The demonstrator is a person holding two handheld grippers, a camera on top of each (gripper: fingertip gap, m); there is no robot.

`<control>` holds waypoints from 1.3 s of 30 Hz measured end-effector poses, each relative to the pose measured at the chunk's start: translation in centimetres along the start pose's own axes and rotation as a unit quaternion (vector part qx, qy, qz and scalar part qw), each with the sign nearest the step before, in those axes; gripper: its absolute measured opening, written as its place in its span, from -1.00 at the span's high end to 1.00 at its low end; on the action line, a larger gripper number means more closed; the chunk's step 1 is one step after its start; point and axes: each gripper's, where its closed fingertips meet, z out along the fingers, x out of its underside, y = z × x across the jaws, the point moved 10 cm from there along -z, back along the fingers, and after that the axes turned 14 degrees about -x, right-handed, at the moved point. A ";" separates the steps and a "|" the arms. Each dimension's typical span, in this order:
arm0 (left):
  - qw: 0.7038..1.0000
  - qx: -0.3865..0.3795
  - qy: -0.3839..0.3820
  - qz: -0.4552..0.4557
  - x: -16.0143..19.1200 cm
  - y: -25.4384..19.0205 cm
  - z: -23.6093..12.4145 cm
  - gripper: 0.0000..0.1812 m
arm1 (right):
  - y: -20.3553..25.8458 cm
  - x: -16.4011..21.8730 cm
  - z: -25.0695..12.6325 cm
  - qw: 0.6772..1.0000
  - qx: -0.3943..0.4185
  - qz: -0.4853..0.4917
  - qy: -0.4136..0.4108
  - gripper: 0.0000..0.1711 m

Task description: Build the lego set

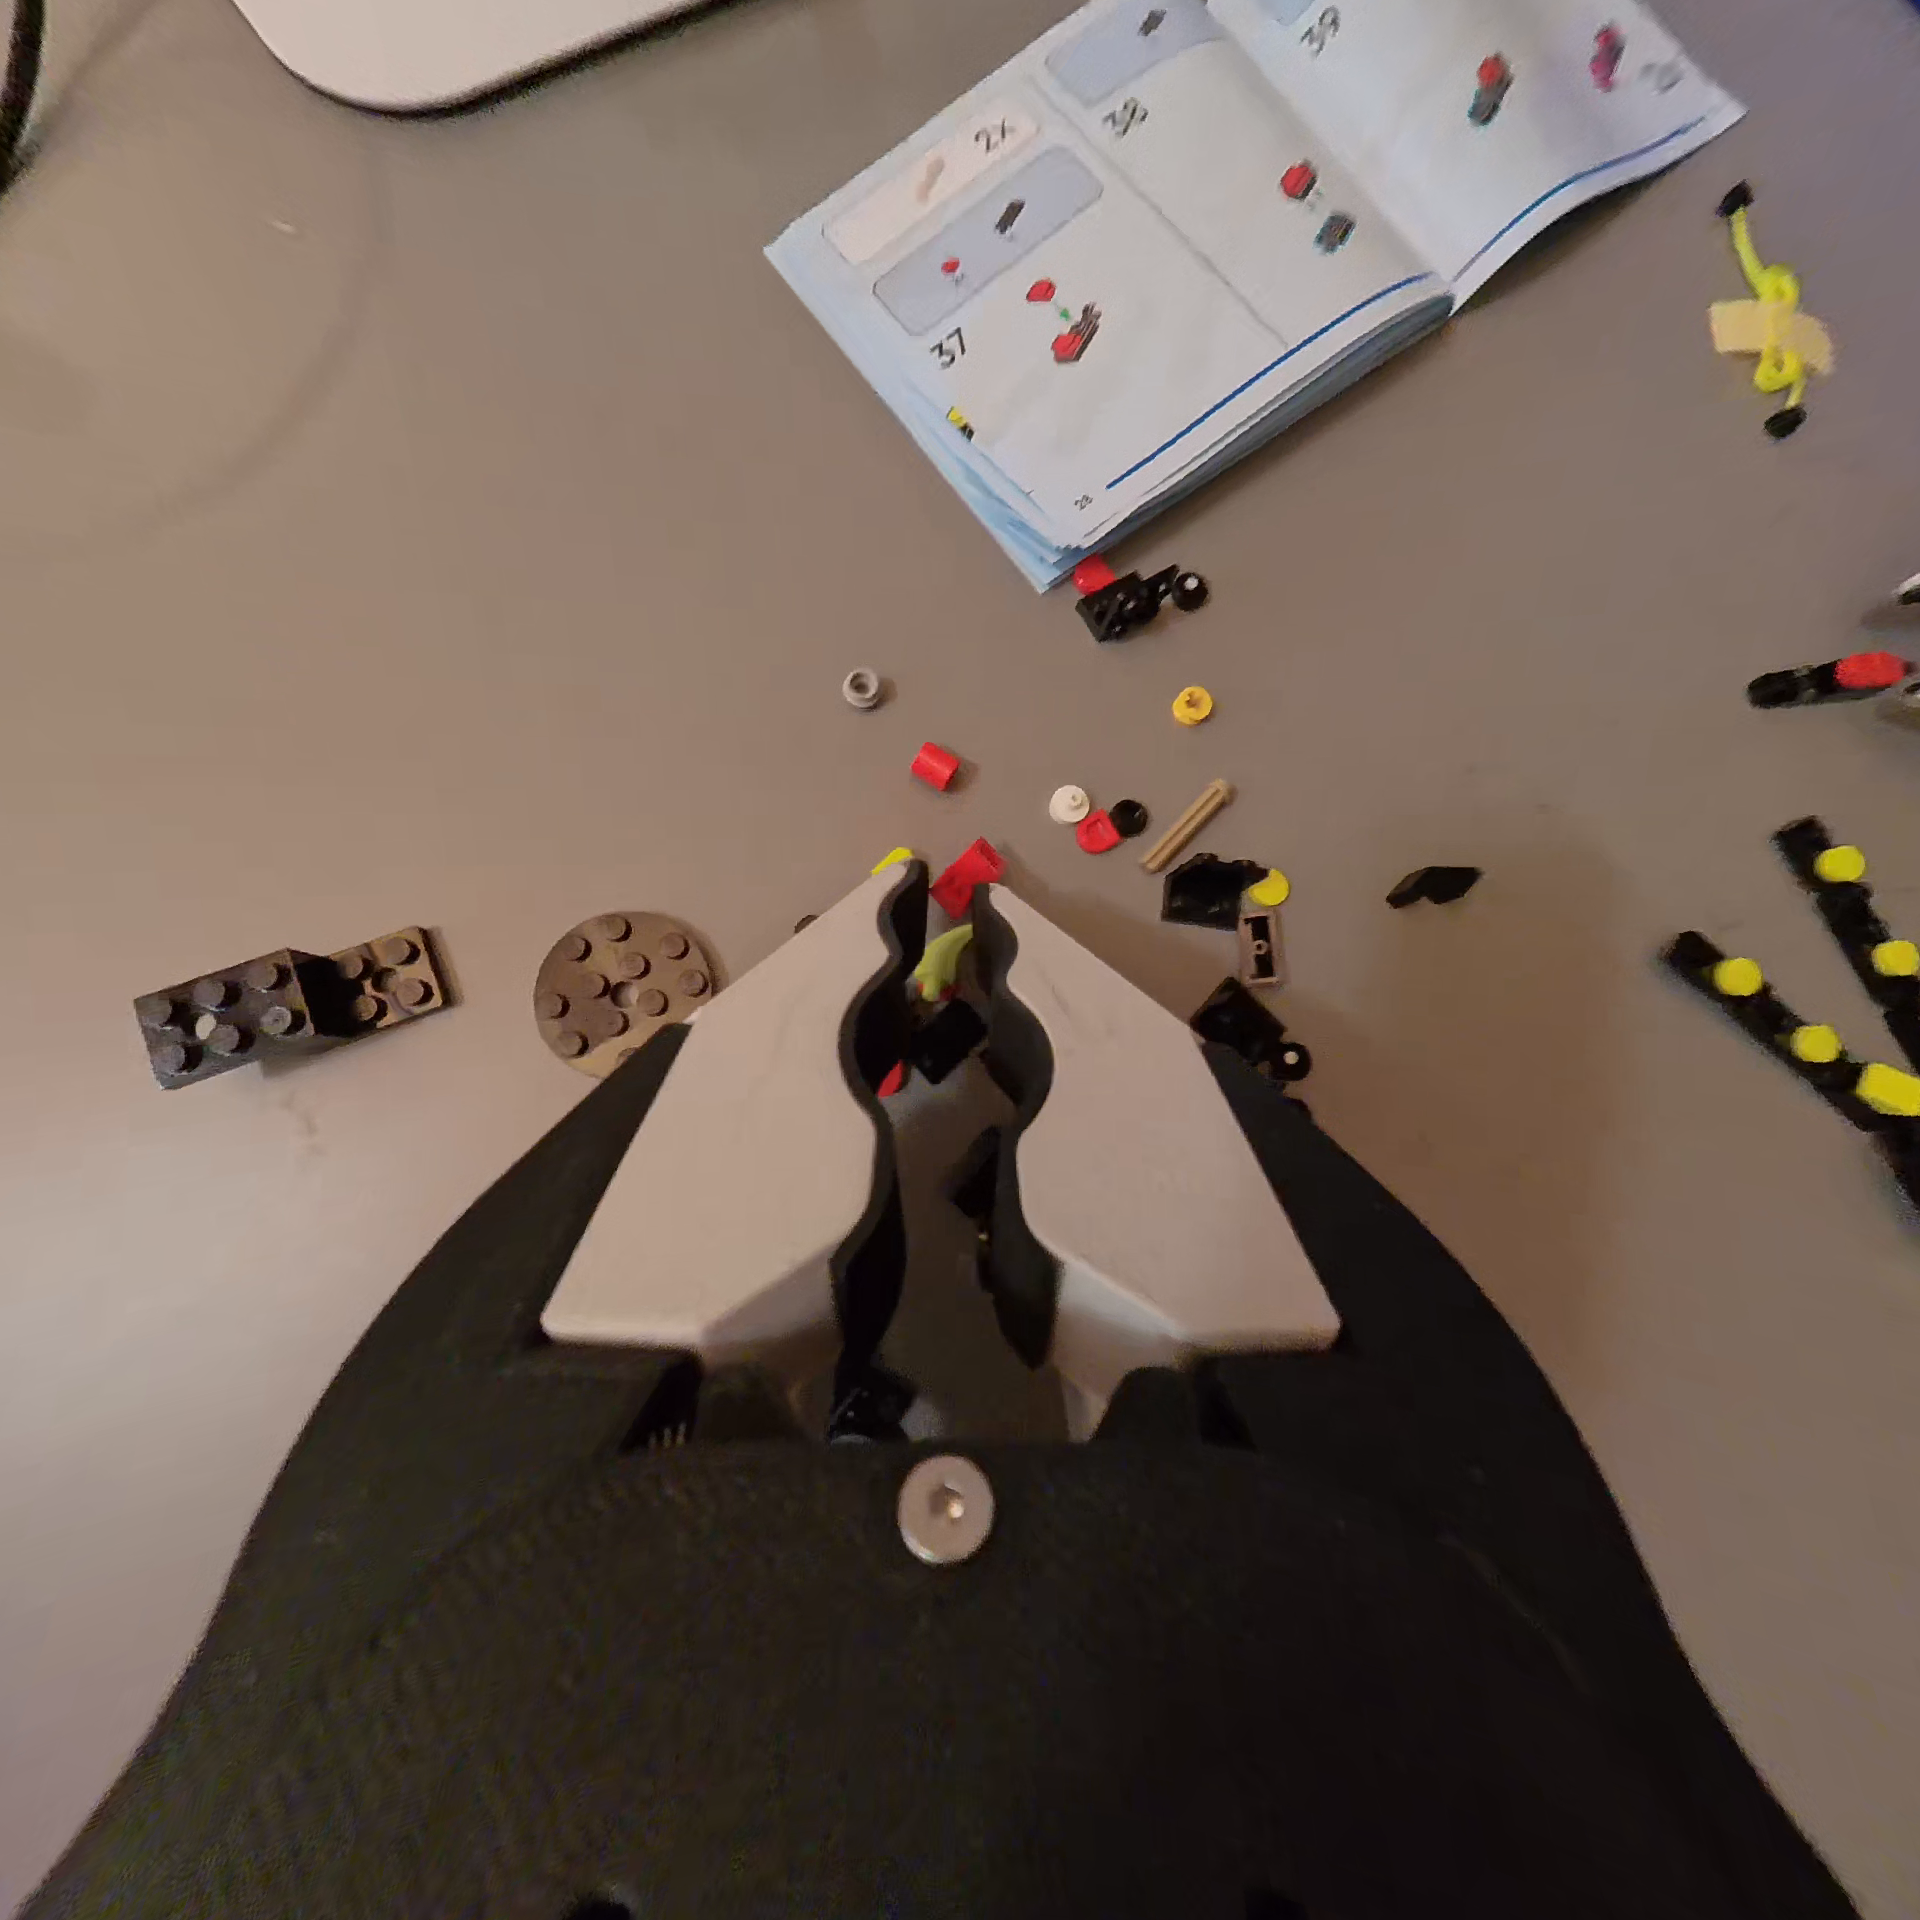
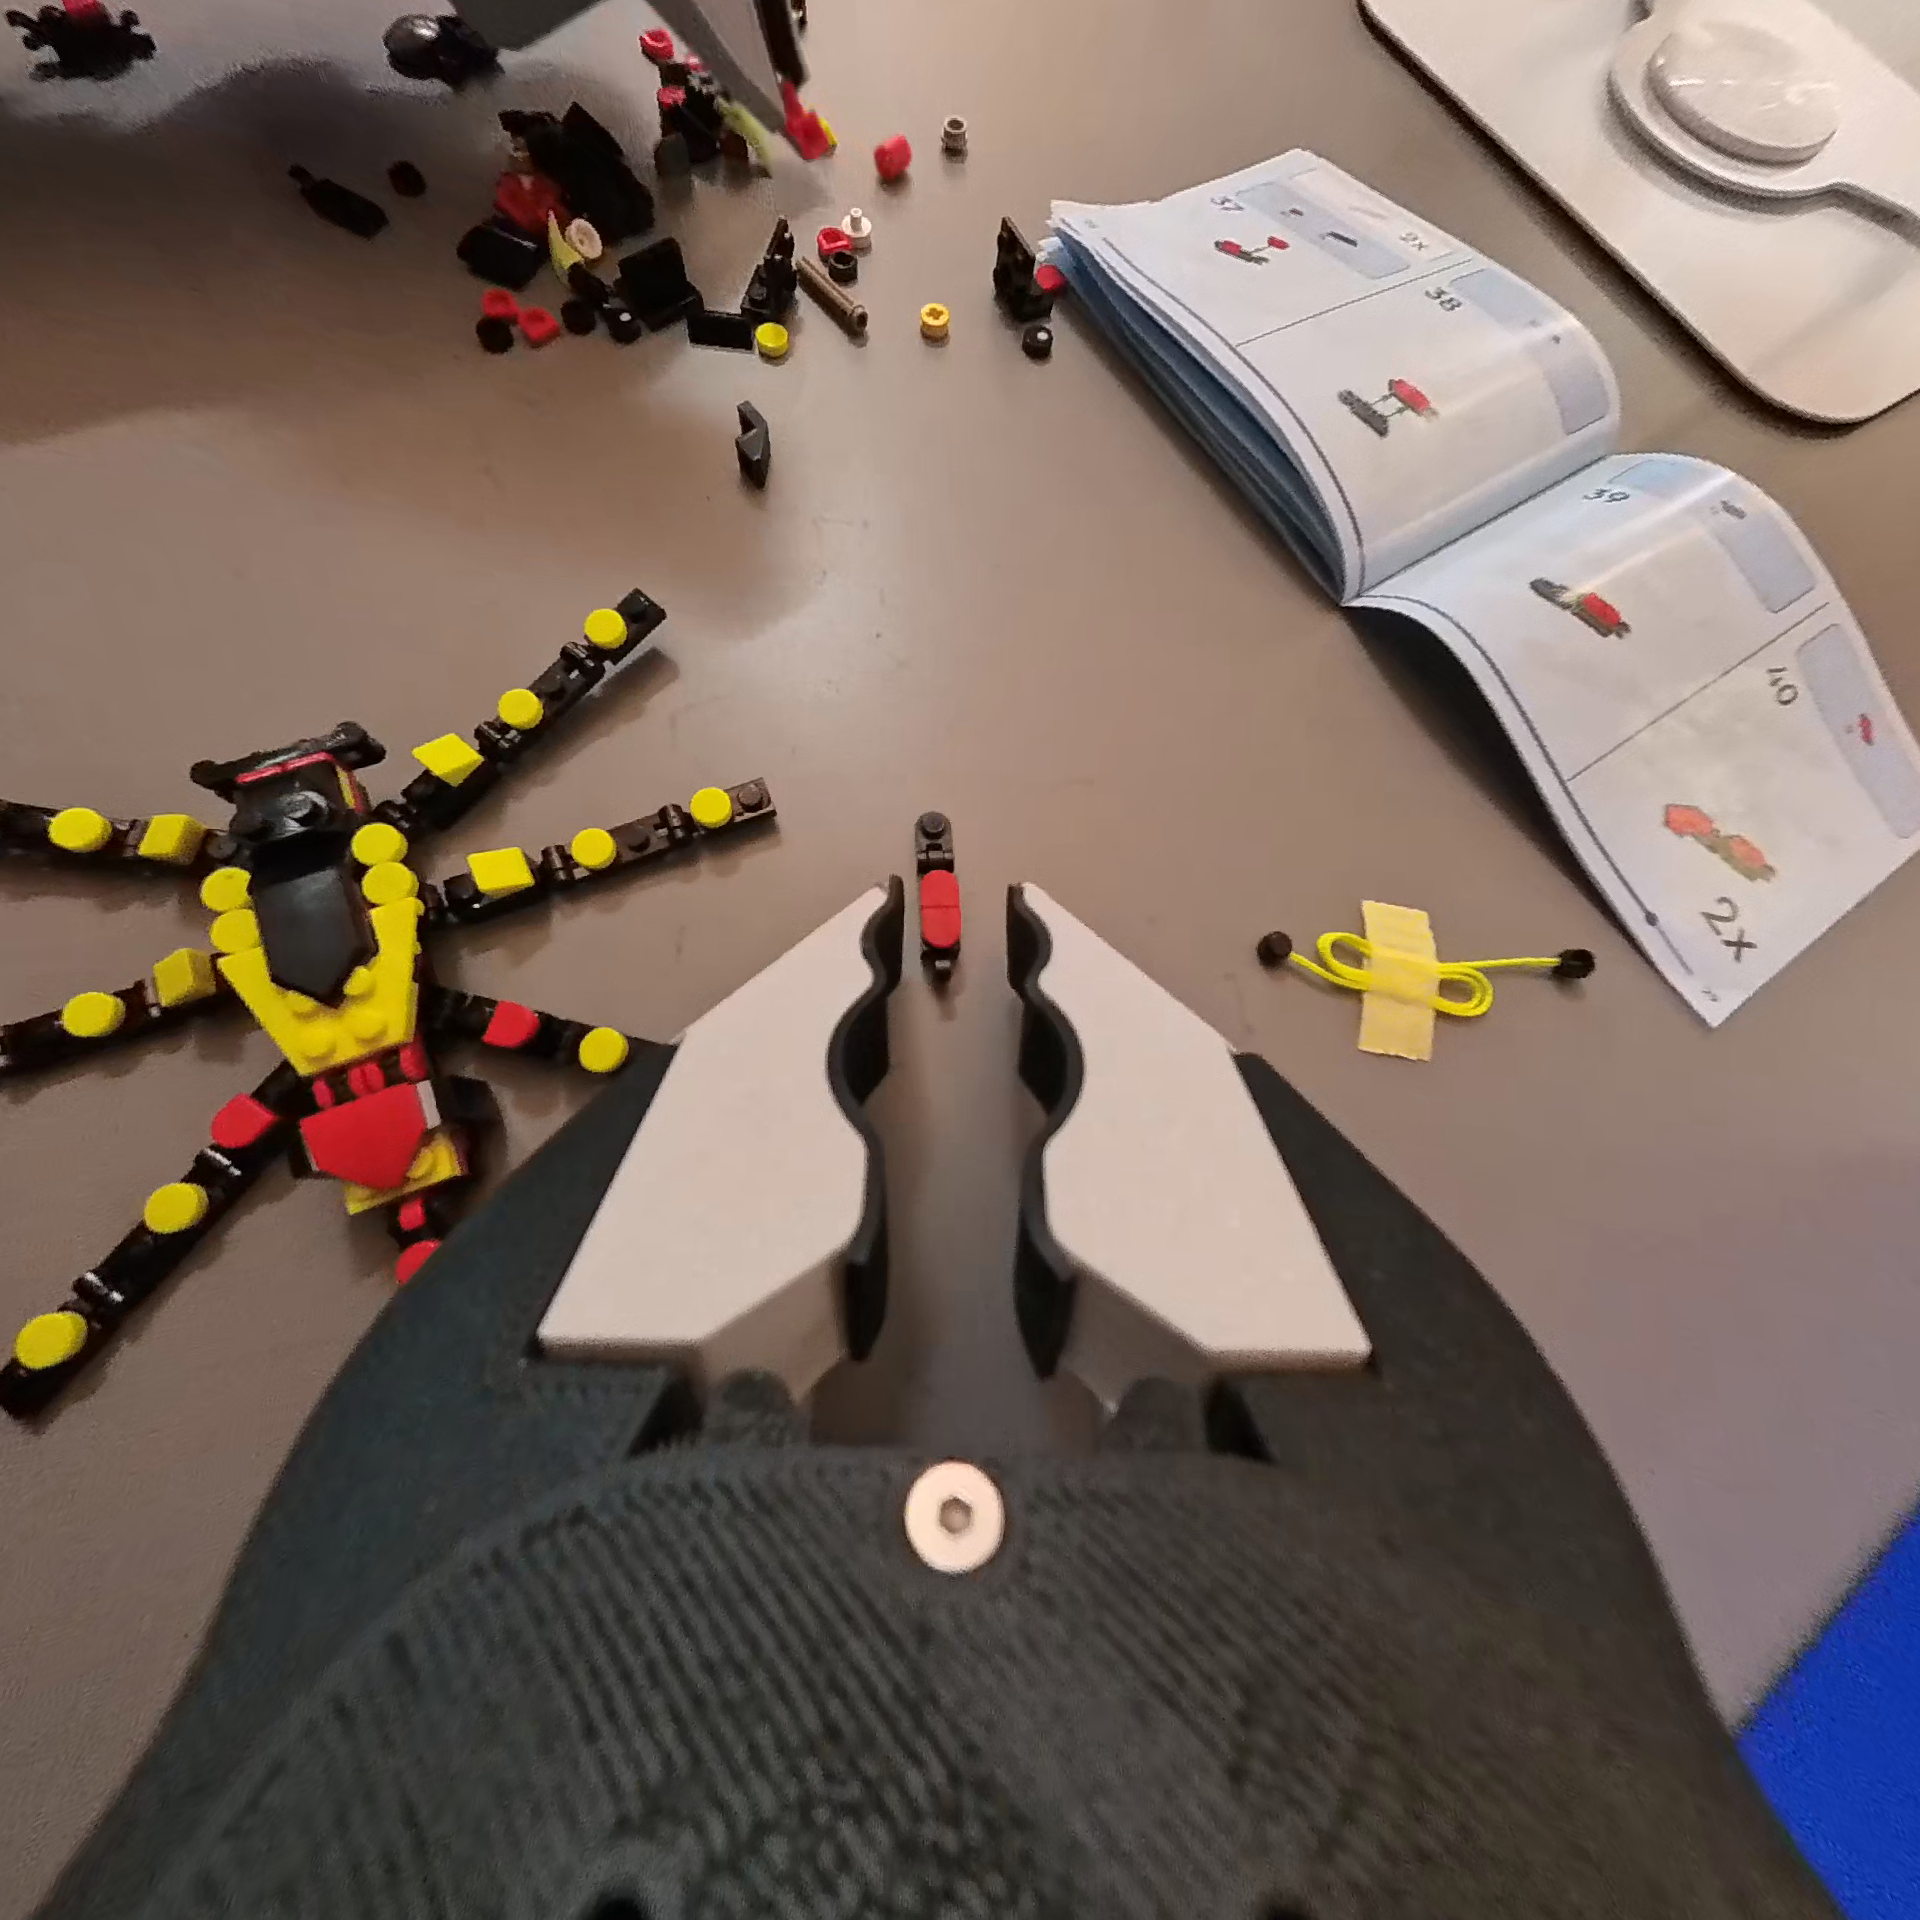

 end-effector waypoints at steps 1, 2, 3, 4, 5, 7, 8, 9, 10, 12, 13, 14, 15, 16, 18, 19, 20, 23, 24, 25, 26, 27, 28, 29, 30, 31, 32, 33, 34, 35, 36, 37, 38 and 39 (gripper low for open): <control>1.000 0.009 -0.007 -0.006 -0.1 -0.1 -0.3 0.94 | 0.0 0.0 0.0 1.000 0.001 -0.001 -0.001 0.79; 1.000 0.023 -0.015 -0.015 -0.3 -0.2 -0.5 0.94 | 0.0 -0.1 0.0 1.000 0.001 -0.002 -0.002 0.79; 0.998 0.043 -0.024 -0.028 -0.5 -0.4 -0.9 0.94 | 0.1 -0.2 -0.1 1.000 0.003 -0.005 -0.005 0.80; 0.996 0.069 -0.032 -0.045 -0.7 -0.7 -1.2 0.94 | 0.2 -0.4 -0.1 1.000 0.004 -0.010 -0.012 0.80; 0.991 0.107 -0.039 -0.065 -0.9 -1.1 -1.5 0.94 | 0.4 -0.6 -0.2 1.000 0.002 -0.018 -0.022 0.80; 0.973 0.194 -0.043 -0.115 -1.2 -2.2 -2.1 0.94 | 1.2 -1.4 -0.5 0.997 -0.009 -0.046 -0.055 0.79; 0.961 0.240 -0.042 -0.134 -1.3 -2.9 -2.3 0.94 | 1.7 -1.9 -0.6 0.995 -0.019 -0.066 -0.072 0.78; 0.949 0.277 -0.038 -0.146 -1.4 -3.7 -2.5 0.93 | 2.4 -2.3 -0.8 0.992 -0.025 -0.090 -0.084 0.77; 0.942 0.302 -0.034 -0.146 -1.4 -4.5 -2.8 0.94 | 3.0 -2.6 -0.9 0.988 -0.020 -0.121 -0.090 0.76; 0.940 0.319 -0.026 -0.120 -1.4 -6.3 -3.1 0.94 | 4.1 -3.2 -1.1 0.978 0.018 -0.192 -0.083 0.74; 0.941 0.320 -0.023 -0.107 -1.3 -7.2 -3.1 0.94 | 4.6 -3.5 -1.2 0.970 0.042 -0.228 -0.077 0.74; 0.941 0.323 -0.022 -0.097 -1.3 -8.0 -3.2 0.94 | 5.0 -3.6 -1.3 0.961 0.066 -0.261 -0.070 0.75; 0.939 0.330 -0.021 -0.094 -1.3 -8.8 -3.2 0.94 | 5.4 -3.8 -1.2 0.951 0.087 -0.289 -0.064 0.76; 0.936 0.338 -0.020 -0.094 -1.2 -9.6 -3.3 0.95 | 5.8 -3.8 -1.2 0.943 0.100 -0.312 -0.056 0.76; 0.933 0.348 -0.017 -0.091 -1.0 -10.9 -3.2 0.95 | 6.4 -3.8 -0.8 0.933 0.105 -0.342 -0.040 0.76; 0.932 0.351 -0.015 -0.088 -0.9 -11.4 -3.1 0.95 | 6.6 -3.7 -0.5 0.931 0.103 -0.350 -0.029 0.75; 0.931 0.355 -0.013 -0.085 -0.9 -11.8 -3.1 0.95 | 6.7 -3.7 -0.3 0.928 0.105 -0.358 -0.018 0.74; 0.928 0.362 -0.011 -0.085 -0.7 -12.4 -3.2 0.95 | 7.1 -3.6 0.0 0.917 0.115 -0.382 0.001 0.73; 0.927 0.364 -0.012 -0.088 -0.8 -12.5 -3.2 0.95 | 7.3 -3.6 0.1 0.915 0.113 -0.387 0.003 0.75; 0.925 0.368 -0.012 -0.091 -0.7 -12.5 -3.3 0.95 | 7.4 -3.6 0.2 0.914 0.112 -0.391 0.005 0.77; 0.924 0.371 -0.012 -0.092 -0.7 -12.6 -3.4 0.95 | 7.6 -3.6 0.2 0.912 0.110 -0.395 0.006 0.81; 0.923 0.373 -0.012 -0.093 -0.7 -12.7 -3.4 0.95 | 7.7 -3.6 0.3 0.910 0.108 -0.400 0.008 0.85; 0.922 0.374 -0.011 -0.093 -0.6 -12.7 -3.4 0.95 | 7.8 -3.6 0.4 0.908 0.109 -0.404 0.011 0.89; 0.923 0.375 -0.010 -0.092 -0.6 -12.7 -3.4 0.95 | 7.9 -3.6 0.4 0.906 0.114 -0.408 0.014 0.93; 0.922 0.376 -0.009 -0.092 -0.5 -12.7 -3.4 0.95 | 7.9 -3.6 0.4 0.904 0.115 -0.412 0.016 0.95; 0.921 0.377 -0.008 -0.093 -0.4 -12.7 -3.4 0.95 | 7.9 -3.6 0.4 0.903 0.115 -0.414 0.016 0.95; 0.921 0.379 -0.006 -0.094 -0.4 -12.7 -3.4 0.95 | 8.0 -3.6 0.5 0.904 0.114 -0.413 0.016 0.95; 0.920 0.380 -0.005 -0.093 -0.4 -12.6 -3.3 0.95 | 8.0 -3.6 0.5 0.905 0.113 -0.410 0.015 0.95; 0.920 0.381 -0.004 -0.094 -0.3 -12.6 -3.3 0.95 | 8.0 -3.6 0.6 0.906 0.112 -0.408 0.015 0.94; 0.919 0.382 -0.004 -0.094 -0.3 -12.6 -3.3 0.95 | 8.0 -3.6 0.6 0.906 0.112 -0.407 0.015 0.94; 0.920 0.382 -0.005 -0.093 -0.3 -12.5 -3.4 0.95 | 7.9 -3.6 0.6 0.907 0.112 -0.406 0.015 0.94; 0.920 0.381 -0.005 -0.093 -0.3 -12.5 -3.4 0.95 | 7.9 -3.6 0.7 0.907 0.112 -0.406 0.016 0.94; 0.920 0.381 -0.005 -0.094 -0.3 -12.5 -3.3 0.95 | 7.9 -3.6 0.7 0.907 0.111 -0.405 0.016 0.94; 0.919 0.382 -0.006 -0.095 -0.2 -12.5 -3.3 0.95 | 7.9 -3.6 0.7 0.908 0.111 -0.404 0.016 0.94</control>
